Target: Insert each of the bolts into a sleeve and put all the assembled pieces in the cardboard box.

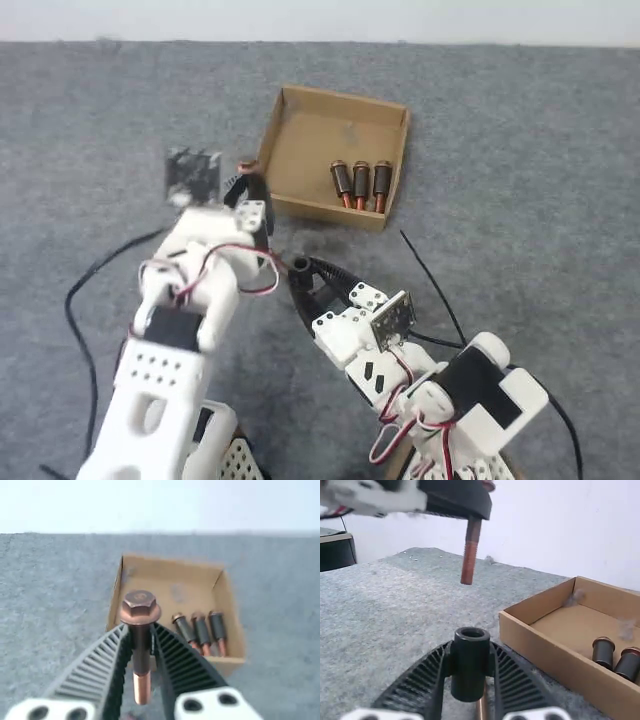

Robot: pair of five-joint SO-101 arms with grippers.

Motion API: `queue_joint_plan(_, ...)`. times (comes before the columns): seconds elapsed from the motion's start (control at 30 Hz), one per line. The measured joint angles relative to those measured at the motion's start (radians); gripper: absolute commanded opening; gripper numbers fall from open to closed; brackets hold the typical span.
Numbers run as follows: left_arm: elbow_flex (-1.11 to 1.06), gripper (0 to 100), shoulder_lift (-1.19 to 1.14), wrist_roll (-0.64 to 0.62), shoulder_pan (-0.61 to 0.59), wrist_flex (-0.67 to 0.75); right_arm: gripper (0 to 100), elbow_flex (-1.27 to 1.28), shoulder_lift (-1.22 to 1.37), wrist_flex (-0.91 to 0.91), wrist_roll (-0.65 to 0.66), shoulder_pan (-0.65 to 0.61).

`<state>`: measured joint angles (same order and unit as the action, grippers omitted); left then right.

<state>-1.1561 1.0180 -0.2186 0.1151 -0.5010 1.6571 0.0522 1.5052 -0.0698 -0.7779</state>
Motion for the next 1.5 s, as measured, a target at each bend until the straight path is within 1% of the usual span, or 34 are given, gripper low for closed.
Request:
queue_joint_plan(0.23, -0.11, 1, 0.272, -0.087, 0.014, 0.0, 0.7, 0.0, 0.0, 0.0, 0.0, 0.0)
queue_joint_plan(0.4, -0.193, 1, 0.423, -0.16, 0.117, 0.0, 0.8, 0.0, 0.0, 0.0, 0.0, 0.0)
queue_joint_plan(0.5, -0.272, 1, 0.511, -0.178, 0.181, 0.0, 0.7, 0.0, 0.0, 0.0, 0.0, 0.0)
queue_joint_plan(0.67, -0.354, 1, 0.628, -0.184, 0.184, 0.0, 0.8, 0.0, 0.0, 0.0, 0.0, 0.0)
queue_joint_plan(0.77, -0.388, 1, 0.672, -0.176, 0.184, 0.0, 0.7, 0.0, 0.0, 0.0, 0.0, 0.0)
queue_joint_plan(0.9, -0.442, 1, 0.686, -0.11, 0.213, 0.0, 0.7, 0.0, 0.0, 0.0, 0.0, 0.0)
queue_joint_plan(1.2, -0.45, 1, 0.686, -0.098, 0.227, 0.0, 0.7, 0.0, 0.0, 0.0, 0.0, 0.0)
queue_joint_plan(1.33, -0.45, 1, 0.687, -0.098, 0.227, -0.028, 0.7, 0.0, 0.0, 0.0, 0.0, 0.0)
queue_joint_plan(1.5, -0.439, 1, 0.703, -0.092, 0.244, -0.101, 0.8, 0.0, 0.0, -0.002, 0.0, 0.005)
